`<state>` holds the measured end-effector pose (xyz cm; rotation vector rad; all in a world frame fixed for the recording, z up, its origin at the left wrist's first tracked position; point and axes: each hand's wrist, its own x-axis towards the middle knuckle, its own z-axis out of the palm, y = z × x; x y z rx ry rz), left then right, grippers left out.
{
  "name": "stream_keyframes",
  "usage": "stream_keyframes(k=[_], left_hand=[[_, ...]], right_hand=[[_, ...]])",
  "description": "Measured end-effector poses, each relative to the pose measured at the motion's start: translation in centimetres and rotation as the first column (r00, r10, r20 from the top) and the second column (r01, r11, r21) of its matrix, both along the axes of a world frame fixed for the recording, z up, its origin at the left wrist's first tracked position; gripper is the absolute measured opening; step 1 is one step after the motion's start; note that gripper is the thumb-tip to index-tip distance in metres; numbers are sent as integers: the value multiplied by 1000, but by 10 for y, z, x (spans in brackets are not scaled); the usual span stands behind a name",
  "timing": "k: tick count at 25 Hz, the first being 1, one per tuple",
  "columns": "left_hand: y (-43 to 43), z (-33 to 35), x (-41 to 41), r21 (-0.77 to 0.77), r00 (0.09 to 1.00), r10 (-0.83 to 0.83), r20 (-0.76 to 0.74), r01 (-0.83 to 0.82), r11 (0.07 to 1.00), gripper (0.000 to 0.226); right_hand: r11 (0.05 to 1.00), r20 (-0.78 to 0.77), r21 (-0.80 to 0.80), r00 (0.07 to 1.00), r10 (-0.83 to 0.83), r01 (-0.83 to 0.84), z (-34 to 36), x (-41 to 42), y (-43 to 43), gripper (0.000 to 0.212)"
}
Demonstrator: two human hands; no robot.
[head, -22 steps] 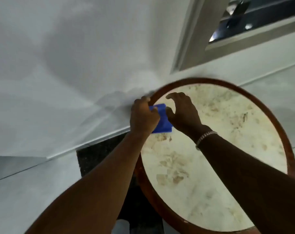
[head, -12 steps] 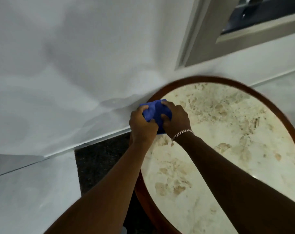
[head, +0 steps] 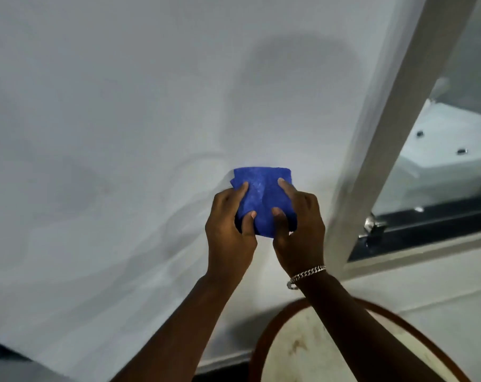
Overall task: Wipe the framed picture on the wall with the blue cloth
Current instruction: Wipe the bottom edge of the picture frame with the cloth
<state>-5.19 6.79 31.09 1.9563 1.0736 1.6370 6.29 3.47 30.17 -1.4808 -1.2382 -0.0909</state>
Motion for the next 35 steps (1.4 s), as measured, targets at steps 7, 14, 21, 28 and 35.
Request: stream_keyframes(k=[7,14,21,28,35], left_hand=[[11,183,-46,395,997,60,-47,-37,918,52],[17,315,-84,618,989,94,-118,-1,786,49],[45,358,-128,635,924,189,-334,72,769,40],[112,455,-226,923,510,777,-370,111,367,57],[130,476,-240,963,362,894,-265,153,224,77]], right_hand=[[921,94,380,994,55,-87,178,-35,22,42],[792,109,611,989,-98,11,295,-71,45,40],[791,334,612,913,-235,-21,311,-116,89,39],[710,110,686,942,-318,160,318,-145,119,40],[581,135,797,890,-435,163,308,-150,143,36]])
